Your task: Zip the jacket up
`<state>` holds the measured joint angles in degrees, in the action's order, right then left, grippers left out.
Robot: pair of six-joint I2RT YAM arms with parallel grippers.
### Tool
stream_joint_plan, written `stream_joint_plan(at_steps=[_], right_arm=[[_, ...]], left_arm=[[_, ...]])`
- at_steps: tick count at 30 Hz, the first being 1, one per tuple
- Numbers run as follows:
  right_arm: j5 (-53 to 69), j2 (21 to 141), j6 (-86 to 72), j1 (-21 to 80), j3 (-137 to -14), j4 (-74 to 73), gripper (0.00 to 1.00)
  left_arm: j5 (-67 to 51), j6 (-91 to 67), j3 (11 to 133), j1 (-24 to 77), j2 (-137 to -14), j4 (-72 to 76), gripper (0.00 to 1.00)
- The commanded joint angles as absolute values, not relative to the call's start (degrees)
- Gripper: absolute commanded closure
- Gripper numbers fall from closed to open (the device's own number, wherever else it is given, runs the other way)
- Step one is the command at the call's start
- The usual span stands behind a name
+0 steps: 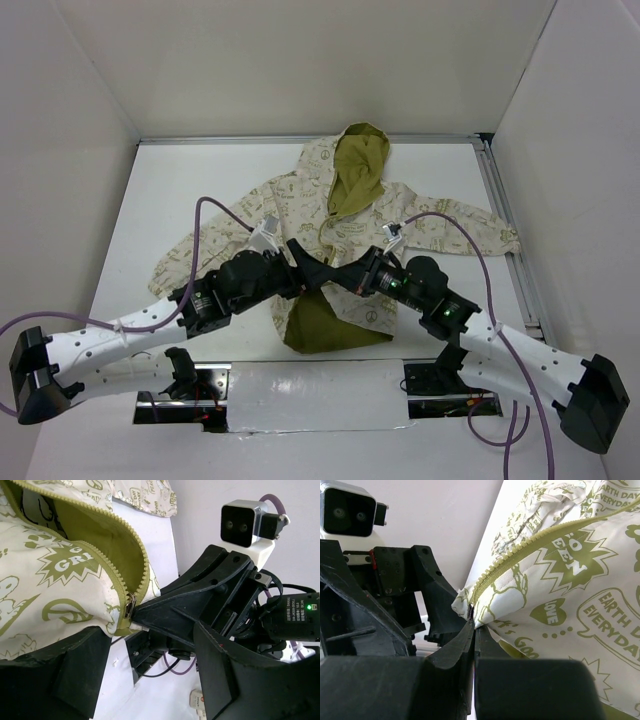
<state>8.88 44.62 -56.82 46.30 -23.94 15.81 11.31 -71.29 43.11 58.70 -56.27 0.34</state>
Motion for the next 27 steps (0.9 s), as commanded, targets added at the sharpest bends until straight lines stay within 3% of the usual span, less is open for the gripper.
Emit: stream_joint_plan(at_steps=[1,11,17,22,23,27], right_arm=[[10.4,45.3,-57.9,46.3,-27.3,19.1,1.00],[13.4,45.9,-60.6,45.7,-28.2,19.0,1.00],[14.2,46.8,-61.8,45.6,-27.8,18.3,1.00],[14.4,46.8,-61.8,45.4,-28.4,18.1,1.00],[14.6,46.8,-61.6,45.4,-28.6,17.8,1.00],[15.5,46.9,-61.0,45.4,-28.7,17.5,1.00]], left_arm=[[10.3,-67.7,42.8,58.6,-55.1,8.7,0.25],[8.5,-66.7,41.2,57.8,-54.6,11.7,0.48],[9.8,-66.8,40.8,57.7,-53.4,10.8,0.75],[9.8,-65.6,40.7,57.8,-53.2,10.6,0.86],[10.1,-65.0,41.2,57.8,-53.2,10.2,0.94],[10.2,-62.9,41.5,57.8,-53.3,10.5,1.00]])
